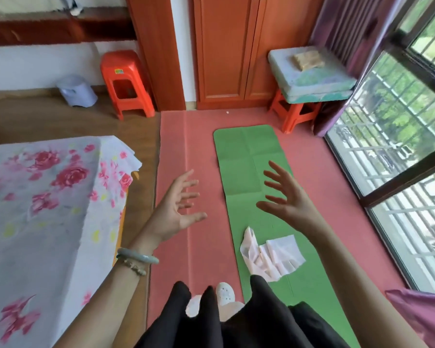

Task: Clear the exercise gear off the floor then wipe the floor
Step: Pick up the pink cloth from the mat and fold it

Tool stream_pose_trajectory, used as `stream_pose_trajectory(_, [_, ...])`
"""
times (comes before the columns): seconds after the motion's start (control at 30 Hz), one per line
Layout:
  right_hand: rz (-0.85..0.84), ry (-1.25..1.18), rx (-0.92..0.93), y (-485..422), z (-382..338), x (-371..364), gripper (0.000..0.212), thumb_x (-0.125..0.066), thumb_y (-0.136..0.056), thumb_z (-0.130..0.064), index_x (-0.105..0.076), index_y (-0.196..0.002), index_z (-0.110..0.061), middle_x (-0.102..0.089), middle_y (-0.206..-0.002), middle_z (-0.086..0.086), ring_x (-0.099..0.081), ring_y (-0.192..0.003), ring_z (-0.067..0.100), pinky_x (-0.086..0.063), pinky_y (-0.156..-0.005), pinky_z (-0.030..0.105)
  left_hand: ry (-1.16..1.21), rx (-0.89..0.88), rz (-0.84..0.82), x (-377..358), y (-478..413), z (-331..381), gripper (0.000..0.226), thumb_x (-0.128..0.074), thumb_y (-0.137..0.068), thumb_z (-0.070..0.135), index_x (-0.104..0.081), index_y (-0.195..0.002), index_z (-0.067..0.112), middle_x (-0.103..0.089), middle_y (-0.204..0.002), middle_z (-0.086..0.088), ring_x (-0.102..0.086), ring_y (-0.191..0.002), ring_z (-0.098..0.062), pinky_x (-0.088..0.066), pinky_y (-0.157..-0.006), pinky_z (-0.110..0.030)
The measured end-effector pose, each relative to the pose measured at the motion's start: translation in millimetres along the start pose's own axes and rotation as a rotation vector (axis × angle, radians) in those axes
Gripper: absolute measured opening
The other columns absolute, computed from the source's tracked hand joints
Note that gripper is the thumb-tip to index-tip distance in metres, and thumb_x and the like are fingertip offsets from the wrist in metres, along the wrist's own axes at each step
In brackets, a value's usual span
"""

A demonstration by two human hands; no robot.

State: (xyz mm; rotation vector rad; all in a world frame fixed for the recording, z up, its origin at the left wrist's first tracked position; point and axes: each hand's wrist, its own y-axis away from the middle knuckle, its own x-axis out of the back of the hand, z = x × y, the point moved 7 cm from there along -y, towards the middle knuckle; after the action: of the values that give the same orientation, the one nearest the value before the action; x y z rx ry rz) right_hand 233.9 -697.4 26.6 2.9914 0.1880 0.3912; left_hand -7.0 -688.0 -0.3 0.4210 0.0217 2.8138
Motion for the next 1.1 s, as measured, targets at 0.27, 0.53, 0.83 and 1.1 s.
stream_pose_trajectory(0.27, [0.206, -0.035, -0.091, -61, 10, 32, 0.086, -0.073, -0.075, -0.002, -0.028, -0.141, -0.032, -0.044, -0.138, -0.005, -0.046, -0.126, 0.013, -0.045, -0.100, 0.035, -0.008, -0.011, -0.193, 5, -126, -3, 0.098, -0.081, -0.065, 0.023, -0.023, -0.143, 0.033, -0.044, -0.138, 0.007, -0.052, -0.118, -0.009, -0.044, -0.100, -0.034])
stream_pose_trajectory(0.53, [0.561, -0.067, -0.158, -116, 11, 42, 0.088, -0.075, -0.074, -0.001, -0.027, -0.141, -0.032, -0.044, -0.137, -0.003, -0.046, -0.123, 0.014, -0.046, -0.097, 0.034, -0.080, -0.106, -0.548, 10, -266, 5, 0.092, -0.080, -0.070, 0.010, -0.024, -0.138, 0.038, -0.044, -0.138, 0.005, -0.052, -0.118, -0.006, -0.045, -0.099, -0.028])
stream_pose_trajectory(0.83, [0.950, -0.116, -0.317, -90, 12, 16, 0.088, -0.074, -0.075, 0.000, -0.026, -0.140, -0.034, -0.042, -0.140, 0.003, -0.046, -0.123, 0.017, -0.046, -0.096, 0.035, -0.165, -0.148, -0.941, -14, -331, 15, 0.094, -0.078, -0.071, 0.008, -0.022, -0.143, 0.034, -0.044, -0.136, 0.008, -0.052, -0.118, -0.005, -0.044, -0.100, -0.029])
stream_pose_trajectory(1.1, [1.132, -0.214, -0.413, -44, 41, 4, 0.087, -0.073, -0.075, 0.001, -0.028, -0.141, -0.034, -0.044, -0.133, -0.002, -0.048, -0.120, 0.015, -0.047, -0.095, 0.034, -0.230, -0.161, -1.157, -80, -308, 2, 0.094, -0.077, -0.072, 0.011, -0.021, -0.144, 0.031, -0.043, -0.137, 0.006, -0.051, -0.118, -0.008, -0.044, -0.099, -0.027])
